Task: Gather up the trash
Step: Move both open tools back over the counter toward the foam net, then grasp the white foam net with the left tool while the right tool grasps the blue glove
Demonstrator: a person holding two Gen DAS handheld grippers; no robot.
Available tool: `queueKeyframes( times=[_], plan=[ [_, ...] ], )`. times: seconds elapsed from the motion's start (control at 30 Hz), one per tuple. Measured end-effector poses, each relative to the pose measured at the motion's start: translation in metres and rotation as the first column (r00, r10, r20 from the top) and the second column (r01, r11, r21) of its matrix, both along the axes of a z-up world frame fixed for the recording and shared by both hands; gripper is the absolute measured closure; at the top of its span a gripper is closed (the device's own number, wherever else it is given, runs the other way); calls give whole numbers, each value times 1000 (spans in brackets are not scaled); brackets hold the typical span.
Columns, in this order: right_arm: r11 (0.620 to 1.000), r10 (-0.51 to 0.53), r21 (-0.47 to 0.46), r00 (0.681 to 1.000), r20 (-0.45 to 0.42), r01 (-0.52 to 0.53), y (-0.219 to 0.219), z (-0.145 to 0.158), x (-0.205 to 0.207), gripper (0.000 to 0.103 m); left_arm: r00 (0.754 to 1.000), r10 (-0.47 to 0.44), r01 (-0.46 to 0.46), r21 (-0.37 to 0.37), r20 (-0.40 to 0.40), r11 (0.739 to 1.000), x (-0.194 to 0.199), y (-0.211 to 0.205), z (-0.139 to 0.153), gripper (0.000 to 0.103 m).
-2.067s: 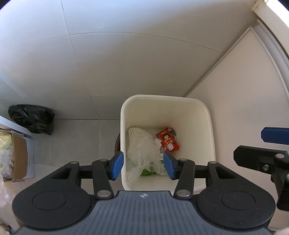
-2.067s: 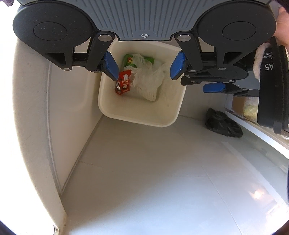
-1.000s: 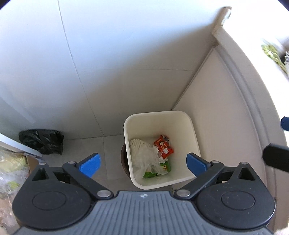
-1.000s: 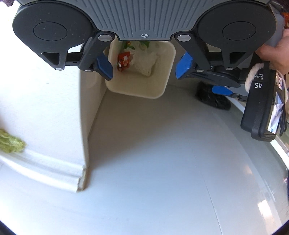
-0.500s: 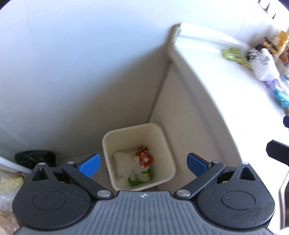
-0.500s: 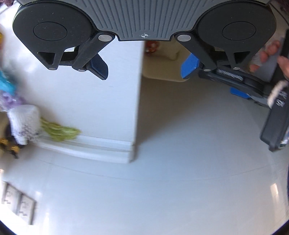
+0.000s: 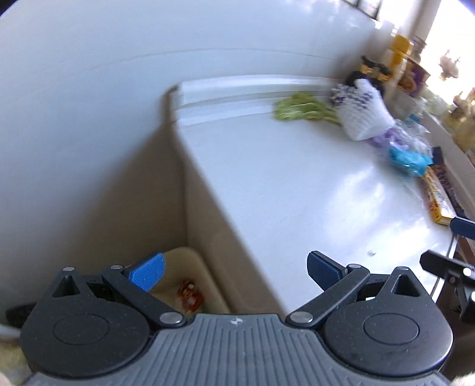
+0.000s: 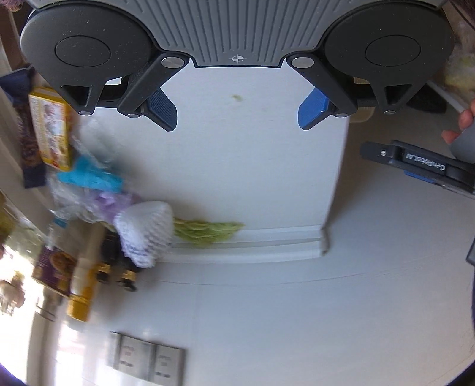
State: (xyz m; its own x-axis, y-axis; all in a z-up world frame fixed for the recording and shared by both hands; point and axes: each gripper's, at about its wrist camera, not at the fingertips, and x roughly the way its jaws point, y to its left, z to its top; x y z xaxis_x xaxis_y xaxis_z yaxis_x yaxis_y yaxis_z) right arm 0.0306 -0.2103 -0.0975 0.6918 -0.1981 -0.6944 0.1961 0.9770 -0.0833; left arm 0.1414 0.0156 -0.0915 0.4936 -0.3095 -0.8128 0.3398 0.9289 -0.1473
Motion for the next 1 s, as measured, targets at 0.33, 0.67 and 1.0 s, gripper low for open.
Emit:
queueKeyframes(
  times=[0.33,0.67,1.0],
  plan=[
    [971,-240,26,970,44,239,-113,21,-6,12,991,-126,128,-28,52,991,35,-94,12,1],
    [930,-361,103,930,74,353,-190,14,11,12,983,-181,186,-163,45,969,78,-176,7,1],
    [910,-376,217,924,67,354,-219,-3,36,13,995,-96,94,-294,9,951,117,-216,-5,1]
  ],
)
